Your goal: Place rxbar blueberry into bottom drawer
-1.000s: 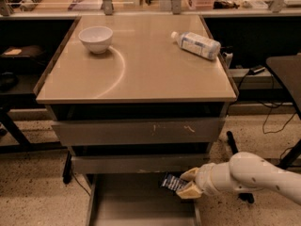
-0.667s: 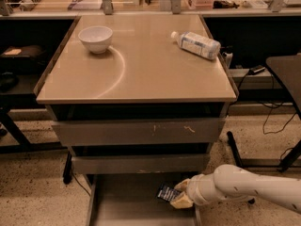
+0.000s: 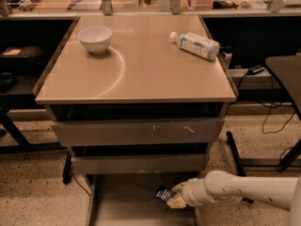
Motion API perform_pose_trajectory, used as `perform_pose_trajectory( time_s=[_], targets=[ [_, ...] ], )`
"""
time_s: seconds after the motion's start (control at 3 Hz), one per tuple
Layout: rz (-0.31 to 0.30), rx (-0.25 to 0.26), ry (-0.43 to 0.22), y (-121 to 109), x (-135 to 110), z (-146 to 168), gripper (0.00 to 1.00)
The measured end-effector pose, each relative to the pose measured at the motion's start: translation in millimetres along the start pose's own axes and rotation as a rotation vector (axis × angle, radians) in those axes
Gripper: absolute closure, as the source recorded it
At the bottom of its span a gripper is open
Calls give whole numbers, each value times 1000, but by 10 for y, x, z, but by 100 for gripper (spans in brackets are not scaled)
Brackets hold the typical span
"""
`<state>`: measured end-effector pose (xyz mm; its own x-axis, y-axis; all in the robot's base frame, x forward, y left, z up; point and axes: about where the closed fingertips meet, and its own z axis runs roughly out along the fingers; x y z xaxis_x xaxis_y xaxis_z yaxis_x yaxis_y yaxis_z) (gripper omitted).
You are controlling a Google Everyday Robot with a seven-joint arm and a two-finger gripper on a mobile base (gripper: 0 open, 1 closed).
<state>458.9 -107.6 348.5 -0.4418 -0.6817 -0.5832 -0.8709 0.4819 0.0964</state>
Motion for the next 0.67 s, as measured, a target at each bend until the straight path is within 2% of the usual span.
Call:
perform_pose_trajectory(
  time_s=[0.33,0.67],
  targets=[
    [72,53,-129,-255,25,-133,100],
    [127,108,-153,-357,260,-360,100]
  ],
)
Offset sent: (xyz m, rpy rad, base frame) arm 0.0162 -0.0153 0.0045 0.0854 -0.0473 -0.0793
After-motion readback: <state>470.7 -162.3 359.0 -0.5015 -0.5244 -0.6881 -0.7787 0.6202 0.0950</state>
